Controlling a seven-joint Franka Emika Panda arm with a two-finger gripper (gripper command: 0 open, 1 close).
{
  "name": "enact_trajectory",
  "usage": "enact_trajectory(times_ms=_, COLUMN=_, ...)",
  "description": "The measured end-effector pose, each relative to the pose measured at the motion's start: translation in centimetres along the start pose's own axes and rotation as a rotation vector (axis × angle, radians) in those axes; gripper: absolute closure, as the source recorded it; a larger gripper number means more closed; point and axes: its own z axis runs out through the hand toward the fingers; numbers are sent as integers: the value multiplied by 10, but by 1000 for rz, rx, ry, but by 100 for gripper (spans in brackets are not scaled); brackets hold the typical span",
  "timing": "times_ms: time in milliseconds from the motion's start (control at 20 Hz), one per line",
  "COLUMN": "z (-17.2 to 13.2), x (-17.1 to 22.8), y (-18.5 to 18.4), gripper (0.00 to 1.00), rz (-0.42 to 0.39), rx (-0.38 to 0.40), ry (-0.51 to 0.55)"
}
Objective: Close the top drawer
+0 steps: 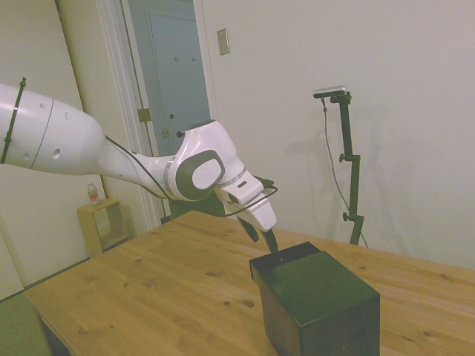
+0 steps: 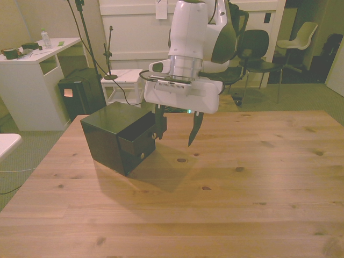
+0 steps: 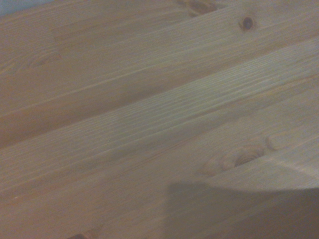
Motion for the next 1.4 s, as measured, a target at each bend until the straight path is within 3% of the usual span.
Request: enact_trajectory(times_ms=1400, z=-9, x=29, y=27, gripper=100, rz=162, rx=-131, ry=-53)
